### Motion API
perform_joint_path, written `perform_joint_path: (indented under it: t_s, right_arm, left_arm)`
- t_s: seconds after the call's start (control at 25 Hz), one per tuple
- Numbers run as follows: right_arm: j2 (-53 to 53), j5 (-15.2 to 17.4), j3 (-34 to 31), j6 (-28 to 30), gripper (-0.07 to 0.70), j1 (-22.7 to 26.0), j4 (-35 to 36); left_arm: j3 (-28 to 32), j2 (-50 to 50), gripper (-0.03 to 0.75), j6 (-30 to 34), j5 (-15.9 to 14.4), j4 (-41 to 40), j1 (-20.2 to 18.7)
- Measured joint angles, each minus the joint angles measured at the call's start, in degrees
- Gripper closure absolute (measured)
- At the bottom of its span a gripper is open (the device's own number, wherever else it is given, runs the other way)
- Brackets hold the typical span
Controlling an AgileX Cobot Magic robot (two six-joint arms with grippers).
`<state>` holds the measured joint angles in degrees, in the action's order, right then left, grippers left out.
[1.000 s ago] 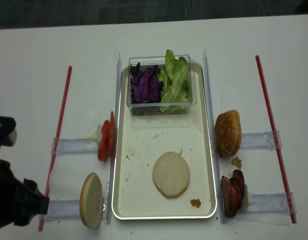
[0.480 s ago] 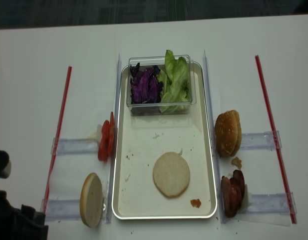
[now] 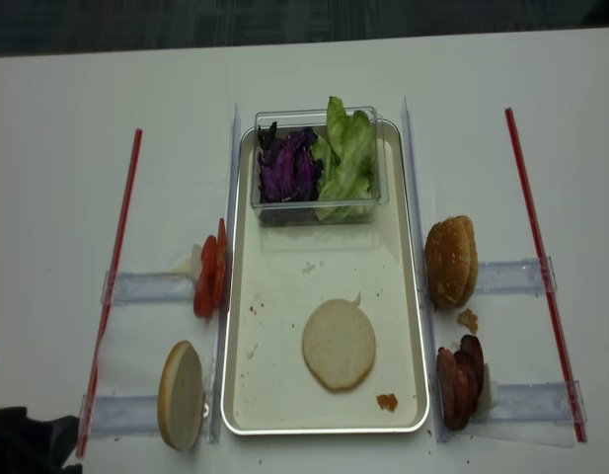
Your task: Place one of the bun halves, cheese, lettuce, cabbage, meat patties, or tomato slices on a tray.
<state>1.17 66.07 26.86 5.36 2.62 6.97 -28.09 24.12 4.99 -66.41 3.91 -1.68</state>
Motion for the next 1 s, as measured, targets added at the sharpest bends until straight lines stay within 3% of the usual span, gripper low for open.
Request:
perform_joint_path:
  t_s: [0.72, 1.0]
  right_arm:
    - [0.0, 0.0, 0.0, 0.1, 0.162, 0.0, 0.0]
    - [0.0, 0.0, 0.0, 0.1, 0.162, 0.0, 0.0]
  left_arm:
    - [0.0, -21.4, 0.324, 0.0, -1.0, 0.0, 0.0]
    - [0.0, -25.1, 0.324, 0.0, -1.3, 0.0, 0.0]
